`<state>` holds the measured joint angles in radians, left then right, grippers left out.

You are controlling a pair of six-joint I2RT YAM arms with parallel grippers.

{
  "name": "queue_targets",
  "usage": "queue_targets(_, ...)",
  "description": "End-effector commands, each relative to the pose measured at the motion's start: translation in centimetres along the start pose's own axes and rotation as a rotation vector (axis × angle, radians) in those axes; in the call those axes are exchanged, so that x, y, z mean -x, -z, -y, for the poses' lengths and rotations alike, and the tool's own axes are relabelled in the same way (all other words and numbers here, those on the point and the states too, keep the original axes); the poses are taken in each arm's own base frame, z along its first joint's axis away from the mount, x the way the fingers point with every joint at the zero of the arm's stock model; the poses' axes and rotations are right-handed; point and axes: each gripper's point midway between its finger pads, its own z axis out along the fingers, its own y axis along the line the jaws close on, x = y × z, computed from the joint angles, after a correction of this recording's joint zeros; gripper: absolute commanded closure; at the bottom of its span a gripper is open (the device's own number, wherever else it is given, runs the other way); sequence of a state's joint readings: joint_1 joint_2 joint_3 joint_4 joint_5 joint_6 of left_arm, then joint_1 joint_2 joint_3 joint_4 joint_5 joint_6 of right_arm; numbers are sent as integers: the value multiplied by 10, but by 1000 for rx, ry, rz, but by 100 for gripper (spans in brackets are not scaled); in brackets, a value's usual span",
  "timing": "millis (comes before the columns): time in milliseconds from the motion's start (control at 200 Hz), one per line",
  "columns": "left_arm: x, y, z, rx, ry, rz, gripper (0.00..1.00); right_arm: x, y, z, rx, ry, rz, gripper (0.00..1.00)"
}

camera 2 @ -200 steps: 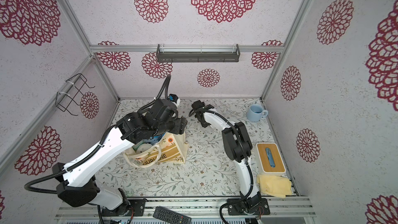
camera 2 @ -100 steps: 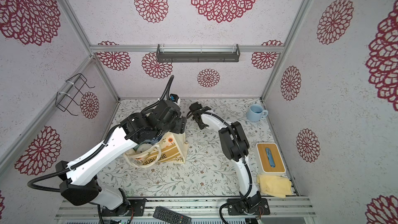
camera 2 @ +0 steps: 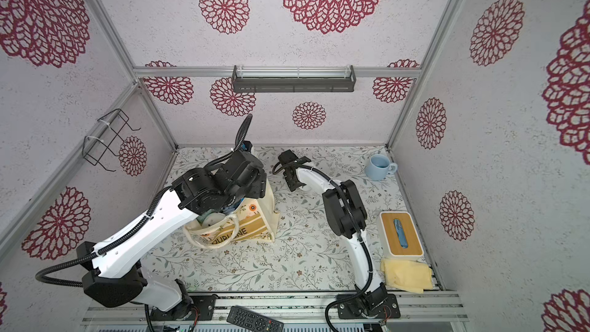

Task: Take the alarm clock out of the canvas bag
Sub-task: Place the alarm at the center of the board, then adjust the canvas bag at the center of the board.

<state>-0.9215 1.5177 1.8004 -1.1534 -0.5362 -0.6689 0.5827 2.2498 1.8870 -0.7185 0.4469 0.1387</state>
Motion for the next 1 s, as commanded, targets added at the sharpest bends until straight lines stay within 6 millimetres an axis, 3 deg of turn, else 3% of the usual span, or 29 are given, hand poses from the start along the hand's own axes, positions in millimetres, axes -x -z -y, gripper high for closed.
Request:
queue_targets(0, -2, 11, -14, 31, 41, 10, 25, 12, 18, -4, 31, 11, 34, 11)
queue_targets(270, -4, 11, -18, 45, 43, 3, 25, 21, 48, -9, 105, 13, 88, 7)
queue_targets(650, -8, 9, -18, 47, 48, -13, 24, 20, 71, -18, 236, 16, 100, 5)
queue_targets(786, -12, 13, -26, 76, 73, -38, 24, 35, 108, -4, 294, -41, 171, 6)
queue_targets(991, -18, 33, -50, 103, 187, -70, 24, 68, 206, 14, 471, -94, 359, 10)
